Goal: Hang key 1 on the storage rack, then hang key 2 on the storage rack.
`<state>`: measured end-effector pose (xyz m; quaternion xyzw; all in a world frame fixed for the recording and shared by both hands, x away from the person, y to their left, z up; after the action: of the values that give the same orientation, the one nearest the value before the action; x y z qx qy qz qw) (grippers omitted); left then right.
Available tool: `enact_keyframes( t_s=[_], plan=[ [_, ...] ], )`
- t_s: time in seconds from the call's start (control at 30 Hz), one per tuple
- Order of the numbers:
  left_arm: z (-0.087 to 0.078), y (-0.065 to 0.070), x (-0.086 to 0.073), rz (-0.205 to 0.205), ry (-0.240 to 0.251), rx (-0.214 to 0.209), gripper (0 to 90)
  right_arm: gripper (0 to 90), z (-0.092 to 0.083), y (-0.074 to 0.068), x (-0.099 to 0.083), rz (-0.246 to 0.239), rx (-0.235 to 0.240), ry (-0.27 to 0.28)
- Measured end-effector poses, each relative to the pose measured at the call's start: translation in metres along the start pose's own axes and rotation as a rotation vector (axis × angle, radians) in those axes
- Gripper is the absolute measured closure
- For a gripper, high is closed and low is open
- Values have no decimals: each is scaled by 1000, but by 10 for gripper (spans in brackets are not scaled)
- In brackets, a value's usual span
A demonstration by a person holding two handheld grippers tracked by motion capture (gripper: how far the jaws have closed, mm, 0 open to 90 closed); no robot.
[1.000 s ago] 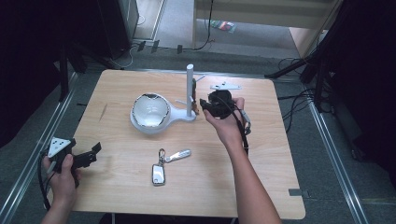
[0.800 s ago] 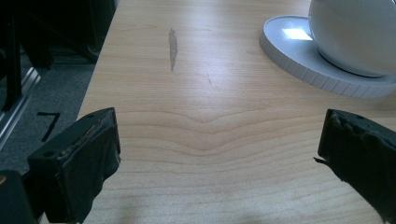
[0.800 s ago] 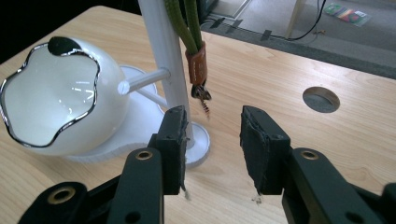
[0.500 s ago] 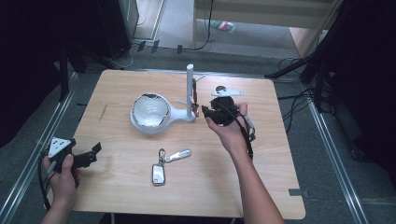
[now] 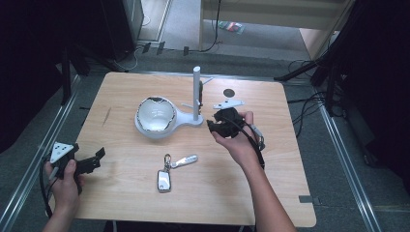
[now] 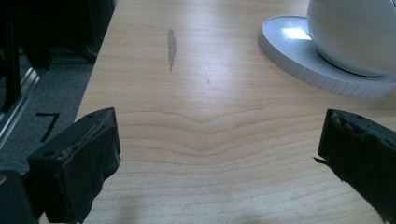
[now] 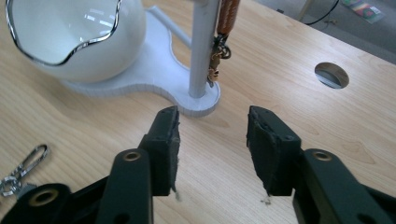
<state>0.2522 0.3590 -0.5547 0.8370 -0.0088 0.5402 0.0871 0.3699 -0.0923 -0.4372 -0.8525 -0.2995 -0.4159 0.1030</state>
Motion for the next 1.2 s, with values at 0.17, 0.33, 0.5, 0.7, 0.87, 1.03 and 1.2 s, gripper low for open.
enact_keyframes(
  t_s=[0.17,0.33,0.5,0.7,0.87,1.03,1.2],
  plan=[
    [0,0,0,0,1,0,0,492,6,-9,-4,-96,-3,-43],
    [0,0,0,0,0,1,0,467,9,-14,-6,-130,19,-60],
    [0,0,0,0,1,-1,0,454,11,-20,-8,-169,42,-74],
    [0,0,0,0,1,-1,0,449,14,-26,-11,-192,77,-79],
    [-1,0,0,-4,4,-3,0,437,17,-31,-19,-214,113,-86],
    [0,0,0,-2,3,-1,0,422,21,-39,-27,-247,159,-116],
    [0,0,0,-1,4,-3,0,423,27,-48,-35,-297,185,-150]
  ],
)
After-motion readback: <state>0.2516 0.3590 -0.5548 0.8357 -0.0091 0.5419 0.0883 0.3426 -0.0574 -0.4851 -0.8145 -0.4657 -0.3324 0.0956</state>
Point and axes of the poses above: each handheld gripper's, and its own axes: z roughly forward along the jaws, x roughly out of its top, y roughly to its right, the point moved 1 cm from there along z, roughly forward along the jaws, and after that the axes turned 3 degrees about y, right-handed, at the moved point
